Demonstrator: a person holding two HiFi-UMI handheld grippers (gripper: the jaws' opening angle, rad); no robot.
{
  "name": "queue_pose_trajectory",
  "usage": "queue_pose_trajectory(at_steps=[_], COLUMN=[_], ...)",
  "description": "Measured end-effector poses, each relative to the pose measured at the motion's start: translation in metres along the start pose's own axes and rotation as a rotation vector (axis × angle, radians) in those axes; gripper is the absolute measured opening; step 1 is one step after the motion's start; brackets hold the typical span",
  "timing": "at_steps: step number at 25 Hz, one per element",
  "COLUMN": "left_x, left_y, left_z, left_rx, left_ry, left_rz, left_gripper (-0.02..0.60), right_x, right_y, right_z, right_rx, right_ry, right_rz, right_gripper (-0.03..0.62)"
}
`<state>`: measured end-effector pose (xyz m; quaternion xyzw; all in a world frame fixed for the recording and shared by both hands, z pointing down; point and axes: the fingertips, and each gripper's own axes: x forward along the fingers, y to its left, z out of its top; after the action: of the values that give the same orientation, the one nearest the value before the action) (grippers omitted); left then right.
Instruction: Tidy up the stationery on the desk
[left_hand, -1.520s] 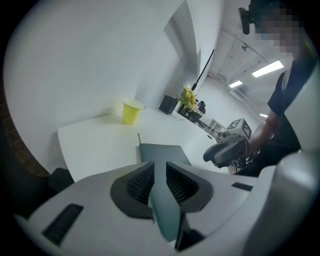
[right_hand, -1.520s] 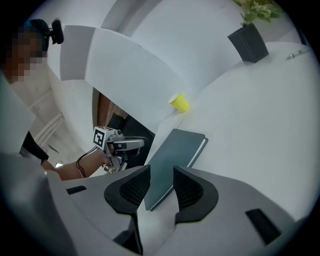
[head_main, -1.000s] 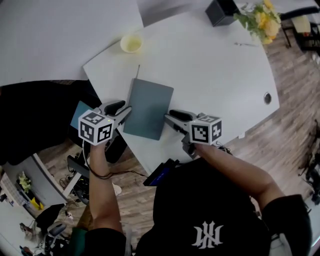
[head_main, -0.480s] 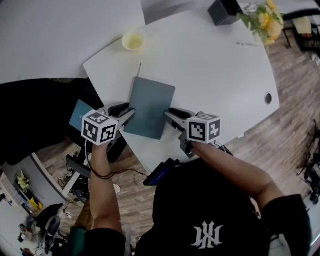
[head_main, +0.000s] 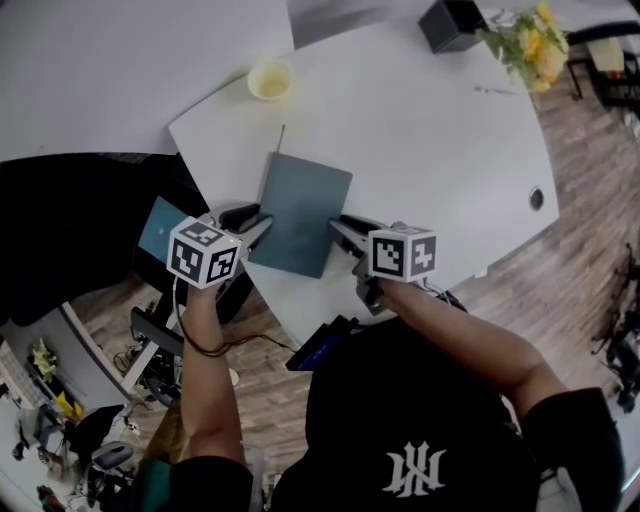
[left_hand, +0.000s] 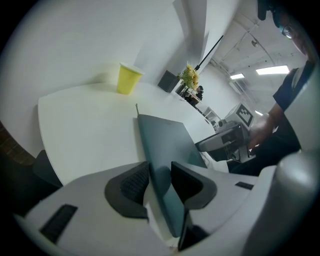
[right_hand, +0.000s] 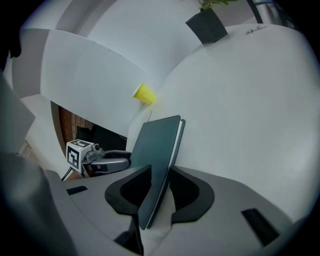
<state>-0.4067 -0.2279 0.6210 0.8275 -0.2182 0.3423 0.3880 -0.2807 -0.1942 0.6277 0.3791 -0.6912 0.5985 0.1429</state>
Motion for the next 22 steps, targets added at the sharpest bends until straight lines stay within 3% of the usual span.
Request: queue_pose_trajectory(at_steps=[9,22], left_x=[-0.0008,-0.0004], left_y=[0.0003,-0.0058], left_z=[0.0013,-0.0063], left_rx=[-0.021,-0.07], left_ry=[-0.016,-0.025], left_rz=[0.008,0.006], left_gripper=[0.126,0.109], right_x=[0.0013,-0.0029], right_y=[-0.0028,-0.0055], right_z=[0.0008,-0.0009], right_rx=[-0.001,-0.03], right_ry=[0.007,0.021], right_rz=[-0.017,-0.017], right_gripper=[0.078,0.072])
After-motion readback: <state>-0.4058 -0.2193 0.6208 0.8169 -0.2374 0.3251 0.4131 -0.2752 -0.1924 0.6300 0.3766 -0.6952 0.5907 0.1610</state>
